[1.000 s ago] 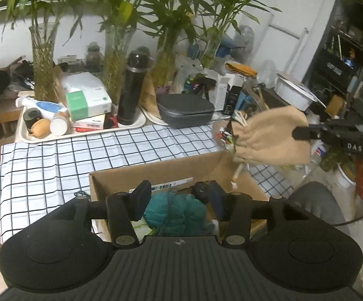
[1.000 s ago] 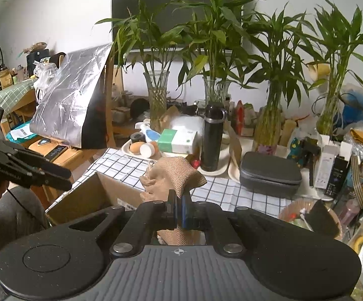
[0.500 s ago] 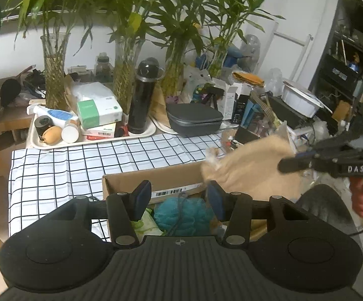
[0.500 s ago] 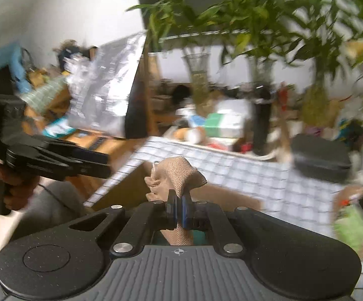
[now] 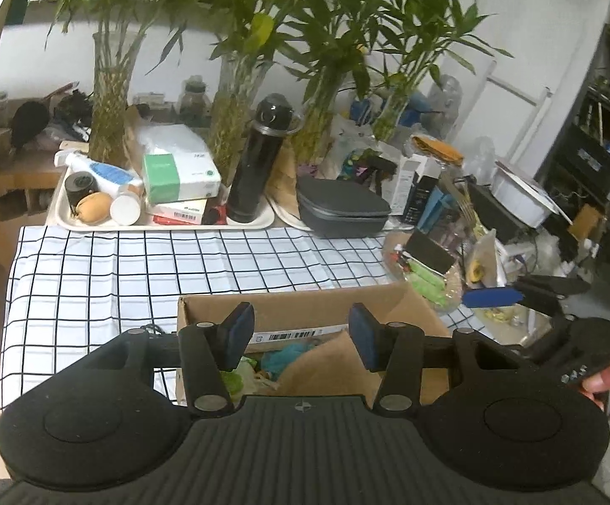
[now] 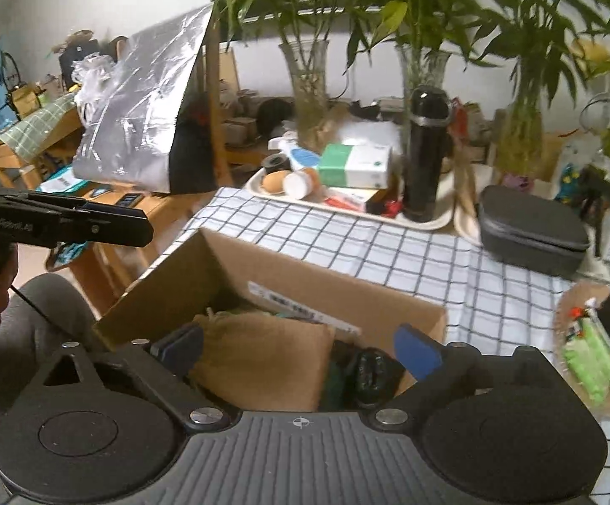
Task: Organize soft objects
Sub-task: 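Lower the pouch and cord into the box and open both tools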
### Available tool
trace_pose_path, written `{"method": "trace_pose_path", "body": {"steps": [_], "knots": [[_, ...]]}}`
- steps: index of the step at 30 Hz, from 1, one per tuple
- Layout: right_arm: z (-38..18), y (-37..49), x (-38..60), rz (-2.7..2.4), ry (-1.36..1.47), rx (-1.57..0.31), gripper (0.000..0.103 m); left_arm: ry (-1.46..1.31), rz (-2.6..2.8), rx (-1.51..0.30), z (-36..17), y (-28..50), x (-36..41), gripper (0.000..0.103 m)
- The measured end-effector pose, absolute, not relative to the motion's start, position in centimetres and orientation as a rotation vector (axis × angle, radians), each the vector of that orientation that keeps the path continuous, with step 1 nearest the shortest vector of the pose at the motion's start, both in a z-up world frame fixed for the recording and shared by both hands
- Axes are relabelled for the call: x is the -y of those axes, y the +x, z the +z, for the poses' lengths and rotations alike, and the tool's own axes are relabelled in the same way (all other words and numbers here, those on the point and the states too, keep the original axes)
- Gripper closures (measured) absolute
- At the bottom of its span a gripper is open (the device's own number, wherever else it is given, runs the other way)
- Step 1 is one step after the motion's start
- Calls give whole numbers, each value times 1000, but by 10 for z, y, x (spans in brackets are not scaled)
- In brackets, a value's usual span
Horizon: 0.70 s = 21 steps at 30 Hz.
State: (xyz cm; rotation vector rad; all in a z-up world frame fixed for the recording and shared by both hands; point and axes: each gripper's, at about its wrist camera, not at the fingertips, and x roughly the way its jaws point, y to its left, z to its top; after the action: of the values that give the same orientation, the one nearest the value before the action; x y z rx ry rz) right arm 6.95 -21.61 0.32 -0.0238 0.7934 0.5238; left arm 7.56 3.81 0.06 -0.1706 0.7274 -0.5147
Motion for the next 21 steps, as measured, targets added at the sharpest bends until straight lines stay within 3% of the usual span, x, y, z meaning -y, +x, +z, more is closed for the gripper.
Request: {"method": "trace_pose_path", "body": {"steps": [4,21], "knots": [[10,69,226,504,-14,-775,0,-169,-505,-726,6,75,-34,54],[20,74,258,455,30,-718,0,-135,-458,-664,22,82,-26,54]]}}
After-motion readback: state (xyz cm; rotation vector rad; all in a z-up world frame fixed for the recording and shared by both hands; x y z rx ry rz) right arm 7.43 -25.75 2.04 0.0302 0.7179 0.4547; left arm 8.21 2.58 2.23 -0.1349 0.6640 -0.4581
